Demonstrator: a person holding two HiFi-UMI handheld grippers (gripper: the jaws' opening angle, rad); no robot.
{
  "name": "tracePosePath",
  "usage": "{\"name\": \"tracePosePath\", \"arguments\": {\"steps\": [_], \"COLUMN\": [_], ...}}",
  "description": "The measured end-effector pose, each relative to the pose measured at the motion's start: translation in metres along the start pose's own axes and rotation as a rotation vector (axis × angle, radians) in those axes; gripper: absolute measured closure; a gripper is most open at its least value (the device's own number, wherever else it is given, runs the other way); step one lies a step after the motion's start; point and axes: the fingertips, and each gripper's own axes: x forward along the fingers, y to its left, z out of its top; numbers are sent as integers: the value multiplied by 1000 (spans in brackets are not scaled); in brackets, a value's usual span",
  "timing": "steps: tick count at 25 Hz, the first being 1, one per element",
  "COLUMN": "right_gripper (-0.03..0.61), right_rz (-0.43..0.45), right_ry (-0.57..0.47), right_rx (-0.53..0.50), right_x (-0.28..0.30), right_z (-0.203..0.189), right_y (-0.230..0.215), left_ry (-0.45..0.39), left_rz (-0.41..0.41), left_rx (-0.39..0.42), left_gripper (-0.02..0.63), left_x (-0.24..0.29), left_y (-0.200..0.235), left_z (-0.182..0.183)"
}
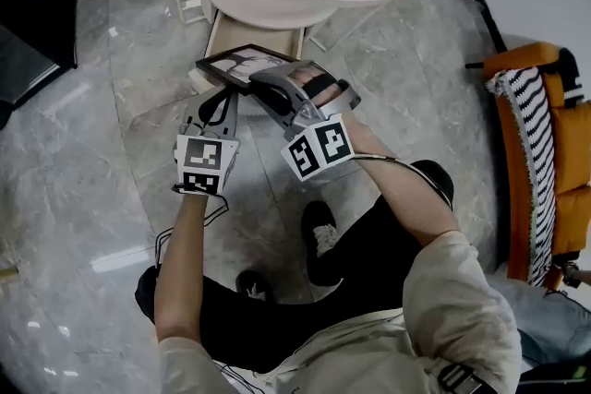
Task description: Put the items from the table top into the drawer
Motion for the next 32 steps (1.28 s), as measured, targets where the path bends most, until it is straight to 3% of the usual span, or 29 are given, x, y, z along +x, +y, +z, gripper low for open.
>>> {"name": "tracePosePath", "arguments": {"steps": [7, 13, 21, 26, 32], "right_gripper": [488, 488, 488, 488, 488], "right_rz": [38, 0, 40, 9, 22], "right_ry": [102, 179, 249, 279, 307], "right_rx": [13, 61, 33, 51, 39], "right_x": [48, 75, 107, 105, 93], "right_z": [-45, -72, -99, -108, -127], "right_y": [12, 3, 27, 20, 23], "left_ry": [47, 45, 12, -24, -42], "left_rz": [0, 67, 113, 136, 141], "left_rx": [-58, -40, -110, -110, -166], "left_gripper": [592, 591, 591, 591, 591], "left_x": [13, 18, 15, 5, 7], "left_y": [-8, 12, 23, 33, 34], "left_z": [-26, -15, 1, 16, 16]}}
